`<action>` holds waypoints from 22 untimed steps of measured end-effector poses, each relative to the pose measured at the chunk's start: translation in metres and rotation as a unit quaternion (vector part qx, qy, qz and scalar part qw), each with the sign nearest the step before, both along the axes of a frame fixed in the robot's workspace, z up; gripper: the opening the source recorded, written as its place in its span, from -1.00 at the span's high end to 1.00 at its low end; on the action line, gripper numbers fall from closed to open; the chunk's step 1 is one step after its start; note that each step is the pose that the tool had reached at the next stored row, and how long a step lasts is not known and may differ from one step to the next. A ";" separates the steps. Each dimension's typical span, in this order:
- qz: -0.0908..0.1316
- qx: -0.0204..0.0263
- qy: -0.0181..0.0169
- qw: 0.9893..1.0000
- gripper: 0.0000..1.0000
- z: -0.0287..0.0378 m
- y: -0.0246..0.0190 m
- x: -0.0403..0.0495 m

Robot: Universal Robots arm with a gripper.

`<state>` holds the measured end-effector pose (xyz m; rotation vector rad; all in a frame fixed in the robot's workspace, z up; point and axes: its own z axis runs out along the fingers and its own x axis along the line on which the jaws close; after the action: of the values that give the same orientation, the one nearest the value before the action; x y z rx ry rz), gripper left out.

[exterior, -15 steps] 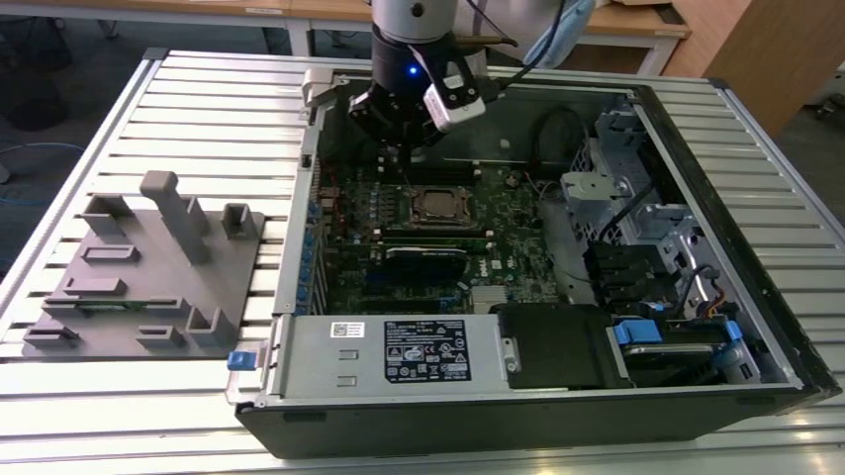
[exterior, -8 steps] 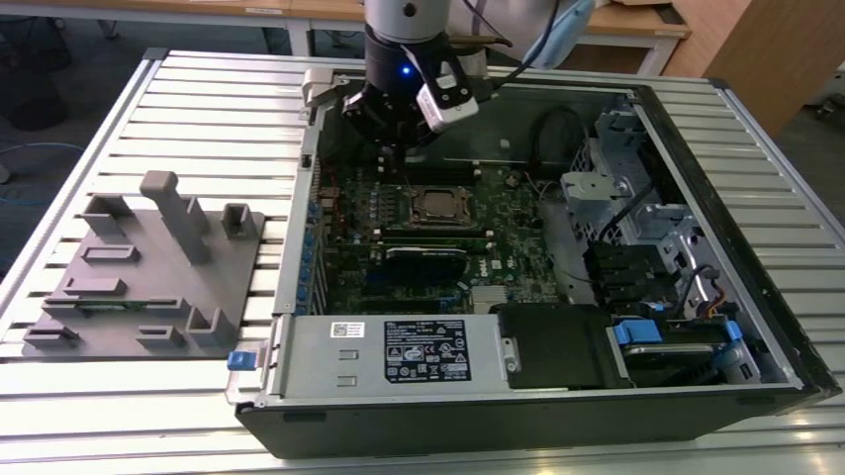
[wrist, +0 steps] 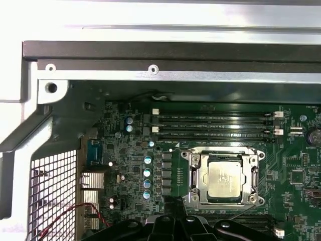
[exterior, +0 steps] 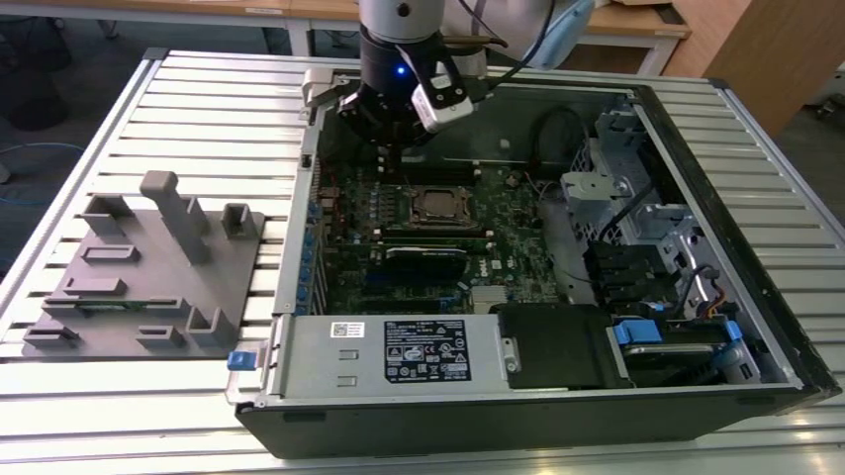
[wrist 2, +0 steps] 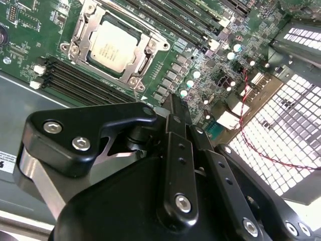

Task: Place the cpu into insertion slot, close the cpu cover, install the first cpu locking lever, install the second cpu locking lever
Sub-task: 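Install the first cpu locking lever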

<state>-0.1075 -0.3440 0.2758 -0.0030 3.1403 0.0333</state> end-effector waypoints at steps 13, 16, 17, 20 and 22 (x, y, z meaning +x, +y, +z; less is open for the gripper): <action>0.000 0.014 0.000 1.000 0.80 -0.0005 0.0000 -0.0064; 0.000 0.018 0.000 1.000 0.80 -0.0005 -0.0001 -0.0065; 0.000 0.023 0.000 1.000 0.80 -0.0006 -0.0002 -0.0065; 0.000 0.028 0.000 1.000 0.80 -0.0007 -0.0002 -0.0065; 0.000 0.031 0.000 1.000 0.80 -0.0016 -0.0002 -0.0066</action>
<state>-0.1141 -0.3443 0.2742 -0.0028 3.1376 0.1307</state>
